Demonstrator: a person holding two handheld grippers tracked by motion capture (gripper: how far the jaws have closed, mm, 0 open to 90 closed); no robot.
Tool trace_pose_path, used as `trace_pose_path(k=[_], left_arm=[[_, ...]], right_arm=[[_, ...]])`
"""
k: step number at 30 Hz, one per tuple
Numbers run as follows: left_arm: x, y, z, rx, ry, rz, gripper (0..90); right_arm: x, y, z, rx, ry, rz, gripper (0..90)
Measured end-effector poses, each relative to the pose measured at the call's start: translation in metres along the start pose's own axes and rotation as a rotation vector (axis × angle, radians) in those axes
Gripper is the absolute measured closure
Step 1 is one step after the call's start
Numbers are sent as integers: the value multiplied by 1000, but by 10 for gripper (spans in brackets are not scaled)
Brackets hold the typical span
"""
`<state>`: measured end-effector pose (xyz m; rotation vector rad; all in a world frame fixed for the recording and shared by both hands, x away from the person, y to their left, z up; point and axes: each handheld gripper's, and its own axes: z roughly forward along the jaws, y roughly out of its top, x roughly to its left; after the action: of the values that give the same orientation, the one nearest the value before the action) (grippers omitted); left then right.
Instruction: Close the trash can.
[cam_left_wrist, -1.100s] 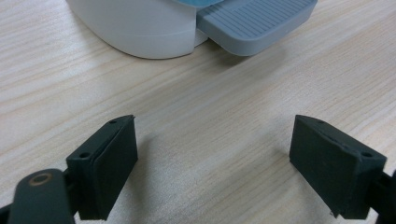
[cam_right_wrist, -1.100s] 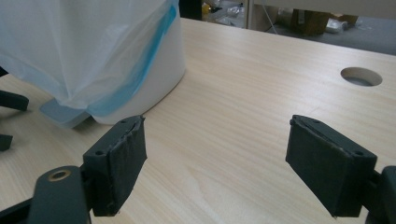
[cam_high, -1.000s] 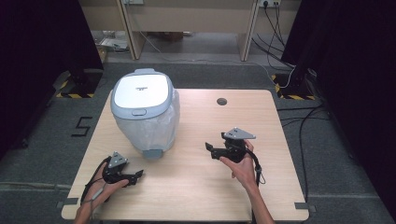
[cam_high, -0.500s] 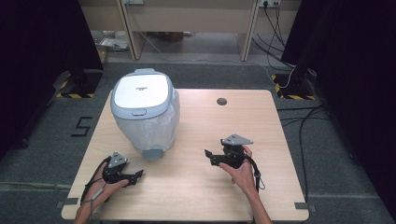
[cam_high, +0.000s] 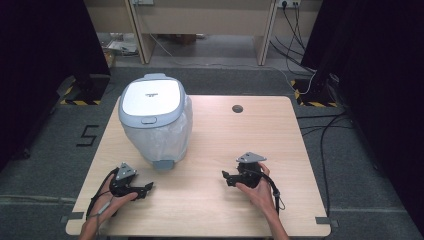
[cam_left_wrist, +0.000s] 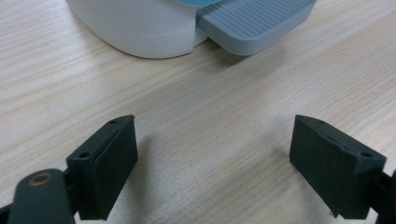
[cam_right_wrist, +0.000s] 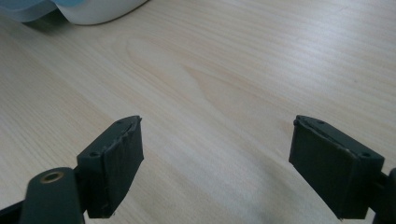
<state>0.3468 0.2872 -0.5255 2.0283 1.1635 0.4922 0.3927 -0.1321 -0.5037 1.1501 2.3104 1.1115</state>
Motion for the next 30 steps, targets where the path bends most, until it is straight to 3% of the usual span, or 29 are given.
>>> trace_pose_path(k=[10, 14, 17, 30], left_arm=[[0, 0, 0, 1, -1, 3, 143], [0, 0, 0, 3, -1, 5, 143], [0, 0, 0, 4, -1, 4, 142], [0, 0, 0, 3, -1, 5, 142]], right_arm=[[-3, -8, -6, 14, -17, 11, 170], [-4, -13, -5, 34, -41, 15, 171], [-3, -20, -2, 66, -85, 6, 157], [-1, -21, -3, 68, -96, 9, 149]])
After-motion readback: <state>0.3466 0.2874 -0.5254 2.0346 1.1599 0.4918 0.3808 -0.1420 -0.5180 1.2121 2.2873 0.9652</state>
